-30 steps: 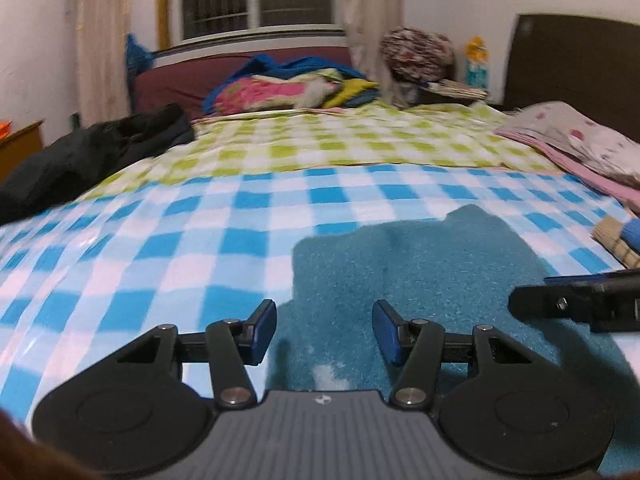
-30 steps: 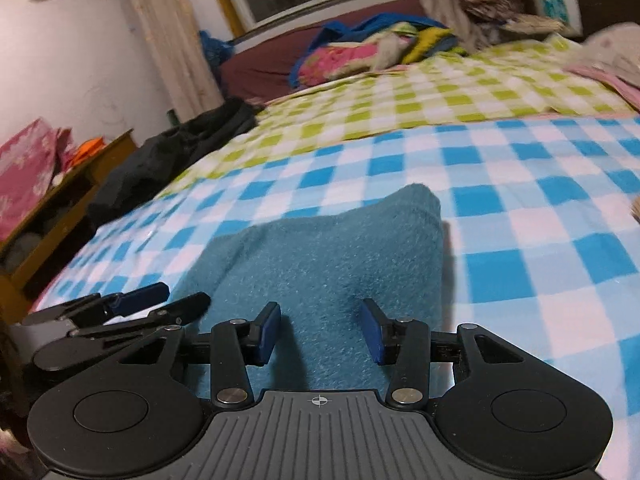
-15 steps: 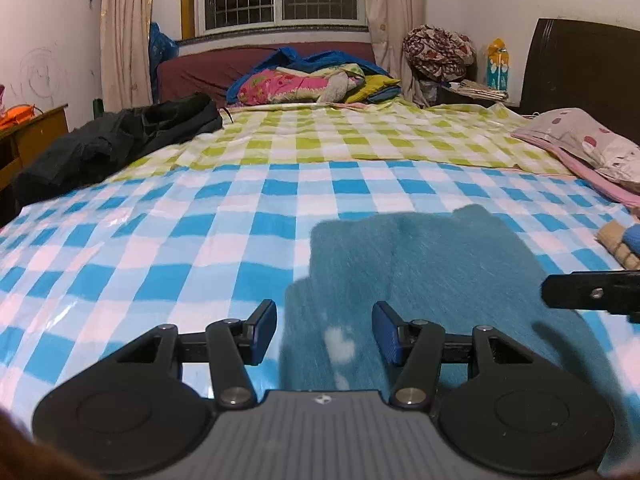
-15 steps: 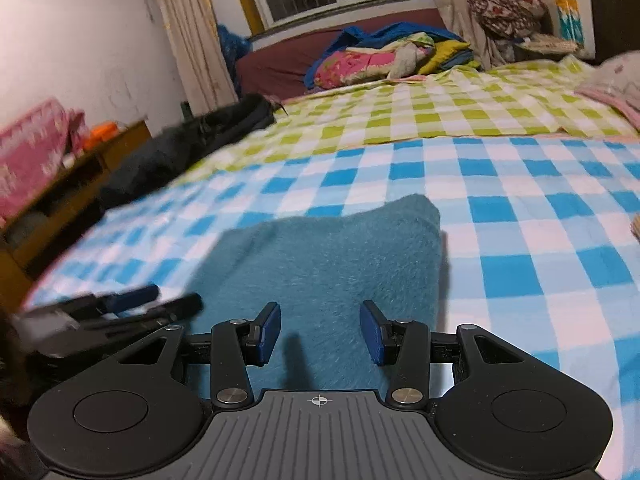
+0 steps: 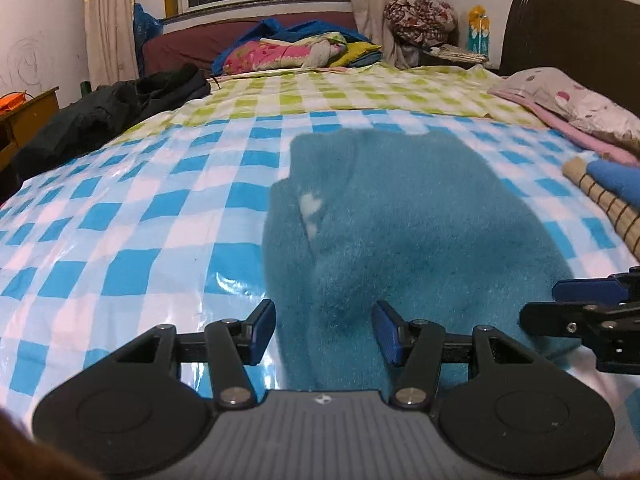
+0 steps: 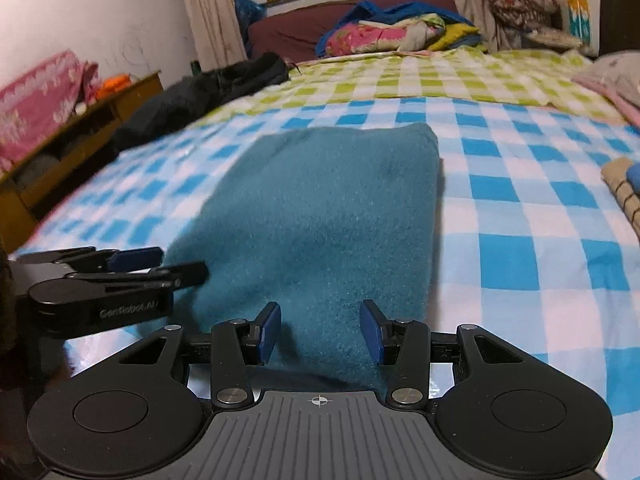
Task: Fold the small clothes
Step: 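Open both grippers and lift them off the folded teal sweater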
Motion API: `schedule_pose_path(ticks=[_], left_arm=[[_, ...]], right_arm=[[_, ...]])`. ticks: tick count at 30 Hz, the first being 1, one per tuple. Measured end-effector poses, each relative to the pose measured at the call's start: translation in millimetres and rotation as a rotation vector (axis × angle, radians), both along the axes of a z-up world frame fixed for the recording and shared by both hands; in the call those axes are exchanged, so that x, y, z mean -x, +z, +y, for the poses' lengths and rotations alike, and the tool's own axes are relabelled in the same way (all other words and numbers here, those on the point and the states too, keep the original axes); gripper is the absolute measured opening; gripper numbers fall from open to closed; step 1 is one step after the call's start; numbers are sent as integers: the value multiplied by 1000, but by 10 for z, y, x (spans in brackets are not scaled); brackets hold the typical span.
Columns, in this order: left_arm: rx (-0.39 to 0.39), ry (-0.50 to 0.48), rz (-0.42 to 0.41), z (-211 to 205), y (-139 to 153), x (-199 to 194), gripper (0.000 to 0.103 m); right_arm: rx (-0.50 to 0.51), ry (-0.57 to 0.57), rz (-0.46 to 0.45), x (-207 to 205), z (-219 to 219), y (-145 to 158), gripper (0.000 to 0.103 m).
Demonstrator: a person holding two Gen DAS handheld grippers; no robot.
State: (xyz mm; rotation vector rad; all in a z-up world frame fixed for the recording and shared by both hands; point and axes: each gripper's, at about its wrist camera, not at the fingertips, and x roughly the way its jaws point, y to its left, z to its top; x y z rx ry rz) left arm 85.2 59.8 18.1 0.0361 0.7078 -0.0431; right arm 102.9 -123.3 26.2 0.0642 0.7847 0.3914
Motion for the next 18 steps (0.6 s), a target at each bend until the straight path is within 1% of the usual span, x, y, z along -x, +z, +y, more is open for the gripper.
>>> schedule_pose_path(ticks=[2,4,7,12,18], left_arm=[[2,2,4,-9,-12,-10,60],[13,9,13,6,-27,-63,62],[25,17,24,27,-60,-147,65],[26,27,27,9,-65,-218,66],[13,24,24,-35,12,-75,65]], right_arm=[[29,0,-4,-35,57,-48,44],[19,-21,15,-99,58,-89,45],[14,-39,18,-188,80,-111,44],[29,-74,20,-359,124,-130,44],[11,-65,-18,-112,52,47,44]])
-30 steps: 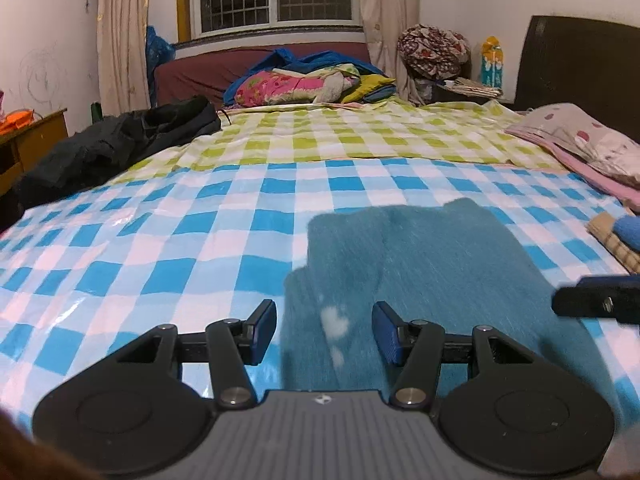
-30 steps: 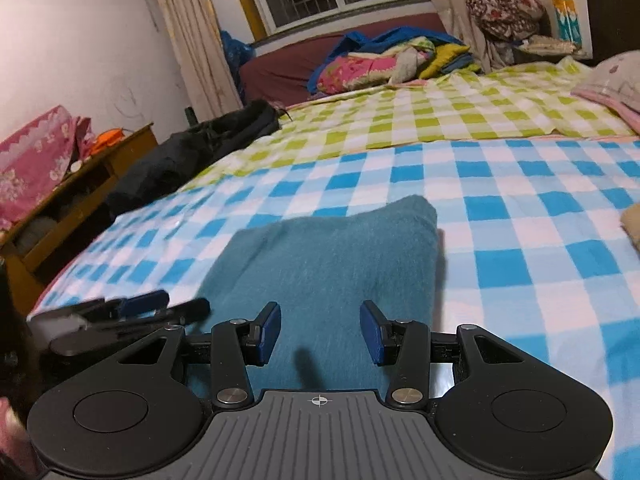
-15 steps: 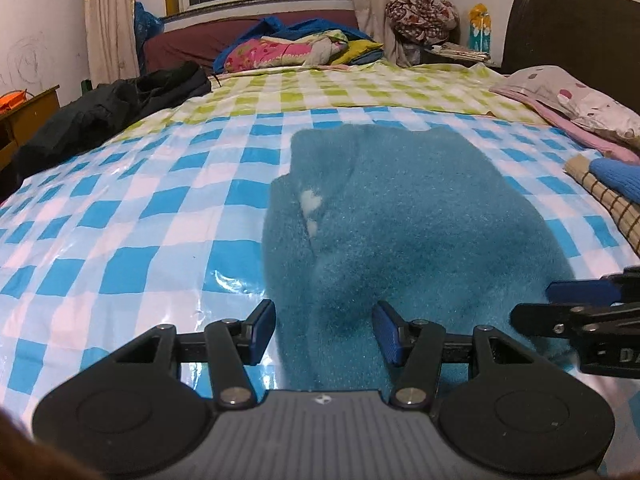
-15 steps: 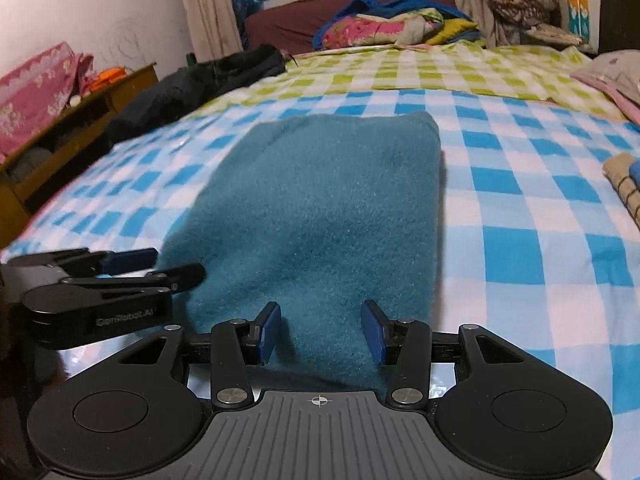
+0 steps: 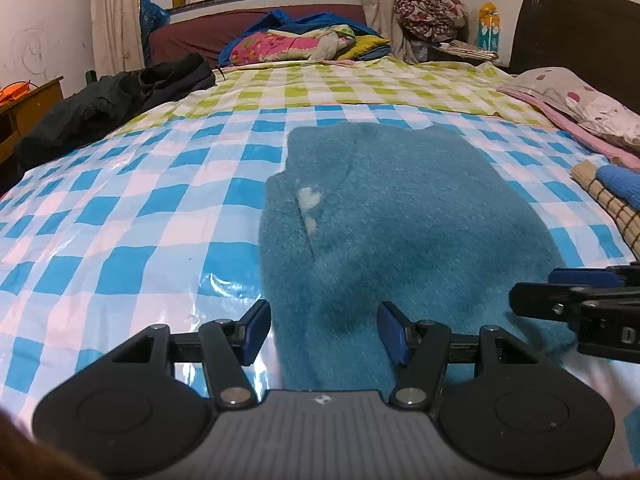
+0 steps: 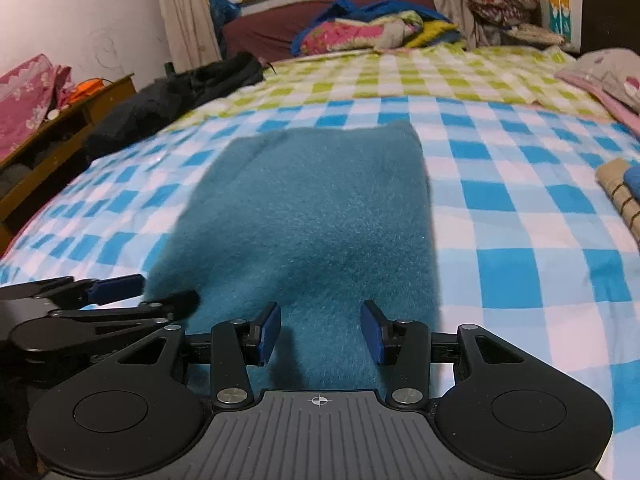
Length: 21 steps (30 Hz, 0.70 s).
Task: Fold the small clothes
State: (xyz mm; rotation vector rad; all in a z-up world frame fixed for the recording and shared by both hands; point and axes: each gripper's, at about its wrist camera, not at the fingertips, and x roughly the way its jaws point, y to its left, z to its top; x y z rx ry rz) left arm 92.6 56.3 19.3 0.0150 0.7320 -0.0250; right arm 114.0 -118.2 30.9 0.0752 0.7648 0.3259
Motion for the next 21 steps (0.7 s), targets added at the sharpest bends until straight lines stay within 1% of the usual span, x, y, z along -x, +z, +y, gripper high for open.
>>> schedule_pose_path(ticks=[3,7,10,12,15,19,21], left_arm=[[-6,1,-3,-41,39,103,65],[-28,6,1,-83,57,213,65],[-23,12,1,-97,85,319,67],[-16,11,8,-109,87,387,72],[-16,2,30,-150,43,475,73],[-49,2,73,-251,-53,585,77],[-61,-1,78,-292,-84,654,78]], right_arm=[[-11,-5,3,118,-53,20,44],[9,-11,12,239,-72,-45,44],[-10,-13,28,333,-96,-49,44],[-18,-13,30,401,-110,-44,45],[-15,-12,28,498,-118,-53,46],[-14,-18,35,623,-141,-97,49],[-8,-26,43,677,-162,-133,51]])
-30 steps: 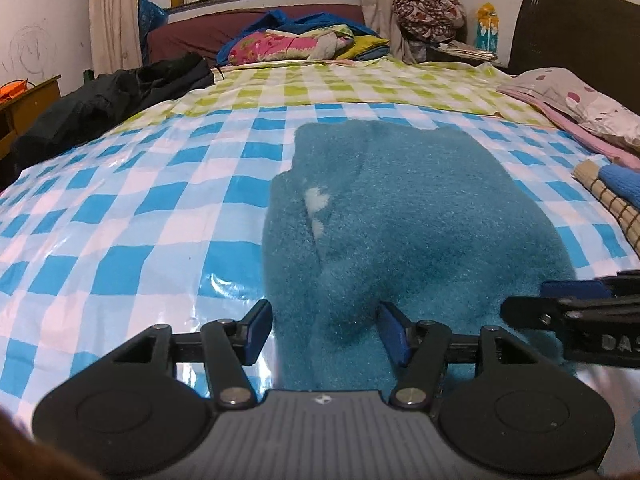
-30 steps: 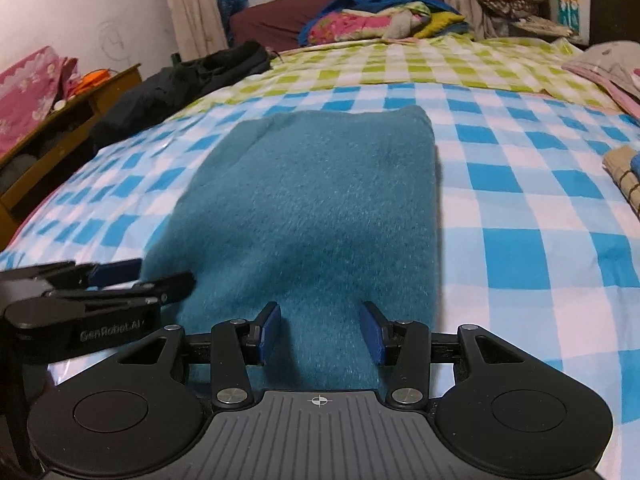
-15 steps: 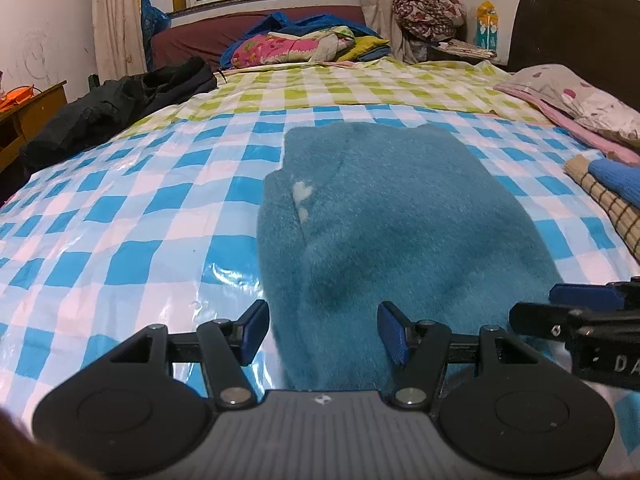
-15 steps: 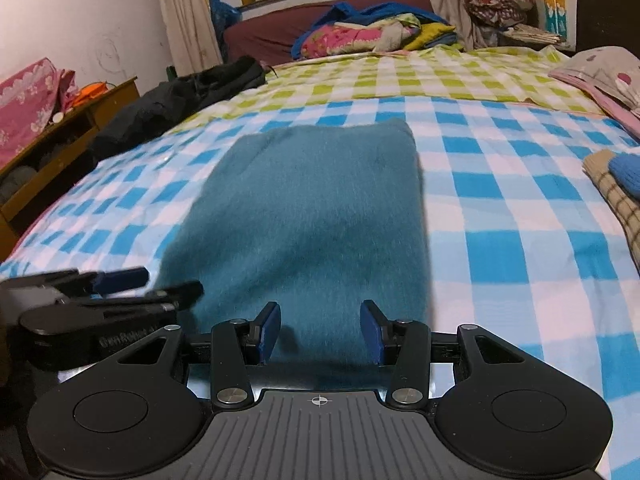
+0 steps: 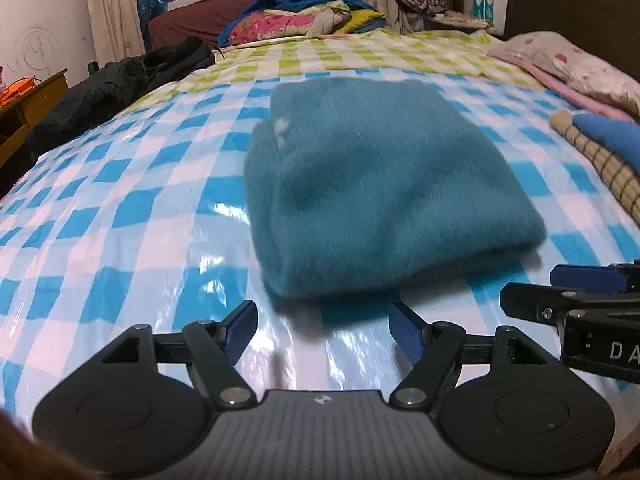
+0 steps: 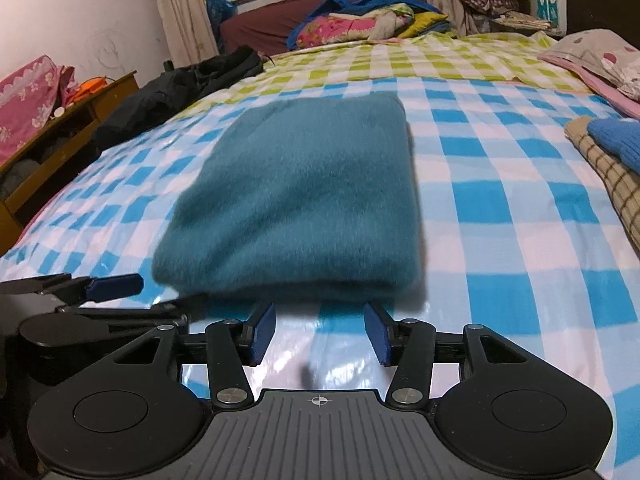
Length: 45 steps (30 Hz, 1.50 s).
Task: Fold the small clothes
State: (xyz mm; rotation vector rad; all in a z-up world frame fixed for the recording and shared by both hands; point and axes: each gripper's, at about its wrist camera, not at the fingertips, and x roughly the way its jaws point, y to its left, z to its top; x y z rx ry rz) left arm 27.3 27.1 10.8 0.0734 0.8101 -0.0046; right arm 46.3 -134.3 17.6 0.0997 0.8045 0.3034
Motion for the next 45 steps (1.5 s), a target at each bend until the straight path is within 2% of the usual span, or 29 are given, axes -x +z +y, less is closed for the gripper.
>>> schedule_pose_path(ticks=[9,23,45], left_arm=[[39,-12,20,-21,-101,183,82],[82,-11,26,-34,-123,328,84],[73,-6,23,-93,-86,392,84]], right_arm=[[11,-25,43,159,-86,-174,53],[51,-45,41,284,-94,-271,56],[44,-61,47,312,-119,-278,56]])
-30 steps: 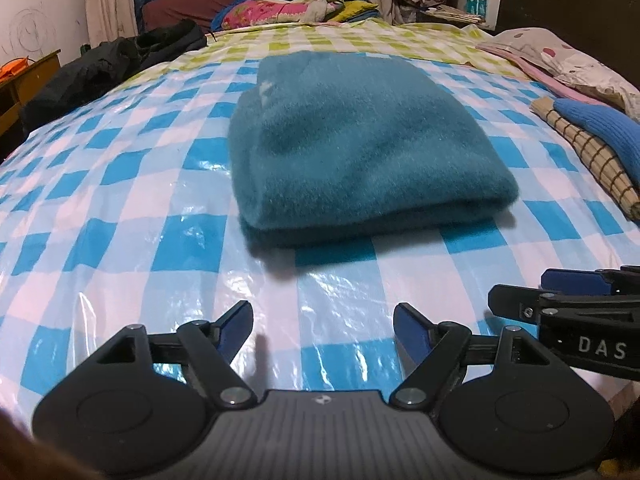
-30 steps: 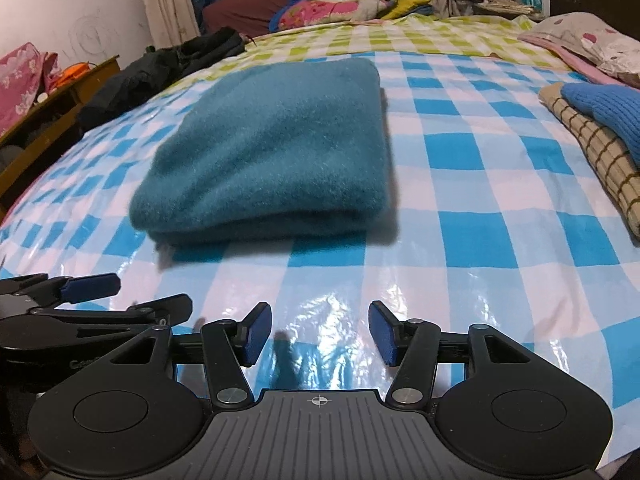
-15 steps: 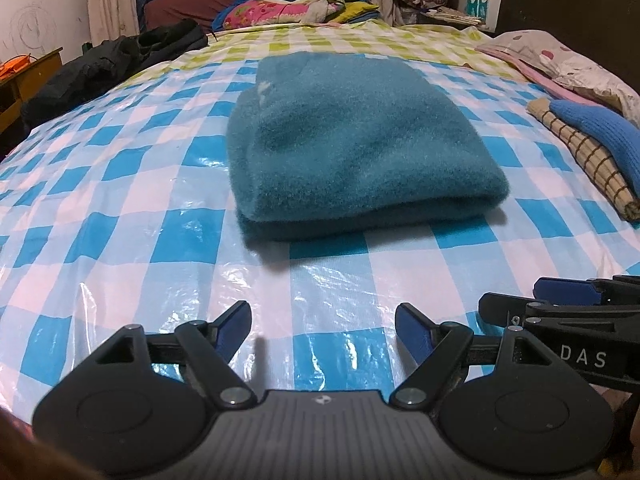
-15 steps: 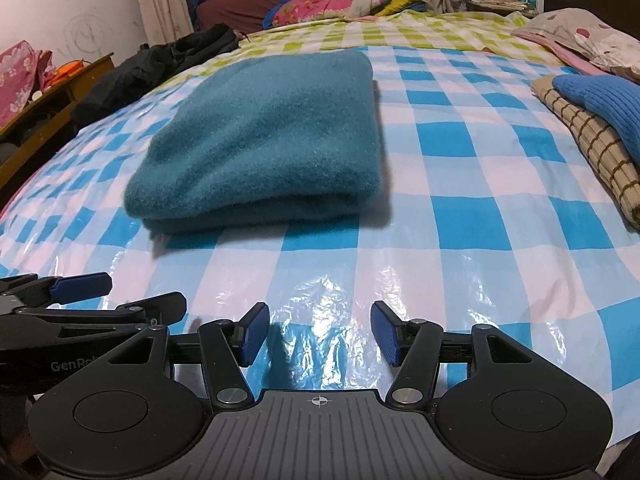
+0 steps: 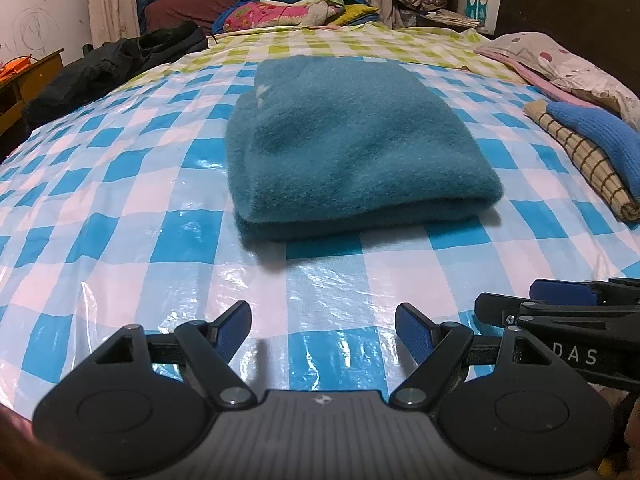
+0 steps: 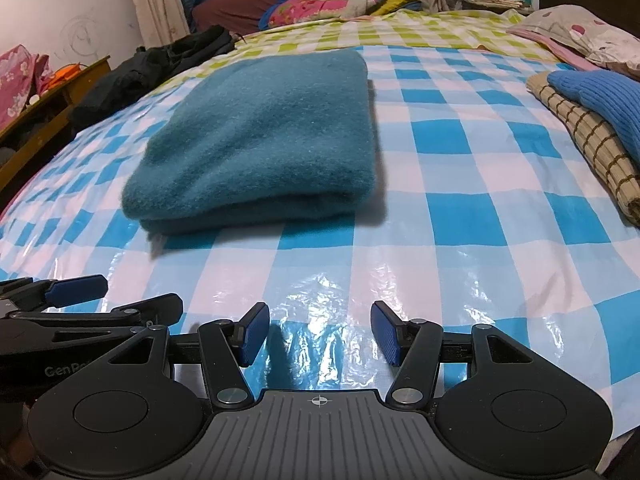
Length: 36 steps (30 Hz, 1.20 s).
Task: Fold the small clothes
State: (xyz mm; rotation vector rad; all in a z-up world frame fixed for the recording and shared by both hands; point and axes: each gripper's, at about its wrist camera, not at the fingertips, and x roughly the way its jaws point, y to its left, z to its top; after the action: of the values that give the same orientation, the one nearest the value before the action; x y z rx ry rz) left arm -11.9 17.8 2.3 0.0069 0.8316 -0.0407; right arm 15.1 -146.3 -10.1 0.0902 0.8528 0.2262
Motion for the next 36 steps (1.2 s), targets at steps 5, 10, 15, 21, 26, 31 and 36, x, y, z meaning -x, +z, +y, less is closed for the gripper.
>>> schedule_pose_path(ticks=[5,10,15,21,26,31,36], left_arm=[[2,1,2,-4,3,1,84],[2,3,3,-4,6,4,84],[-7,11,3,-25,-2,18,84],[-13,18,0,-44,-1,40,84],[-7,21,5,-43,-7,43,84],[-4,24,8,-42,-14,44,84],[-4,24,7,-40,-13,44,84]], right_arm=[[0,0,1,-1,-8,-2,56],[-1,-1,2,0,-7,-2,56],[-1,-1,2,2,-8,-1,56],[-1,-1,0,8,-10,-7,56],[1,-2,-2,21,-12,-15,56],[1,-2,-4,32,-14,-24,56],[1,-2,-3,32,-14,-25,56]])
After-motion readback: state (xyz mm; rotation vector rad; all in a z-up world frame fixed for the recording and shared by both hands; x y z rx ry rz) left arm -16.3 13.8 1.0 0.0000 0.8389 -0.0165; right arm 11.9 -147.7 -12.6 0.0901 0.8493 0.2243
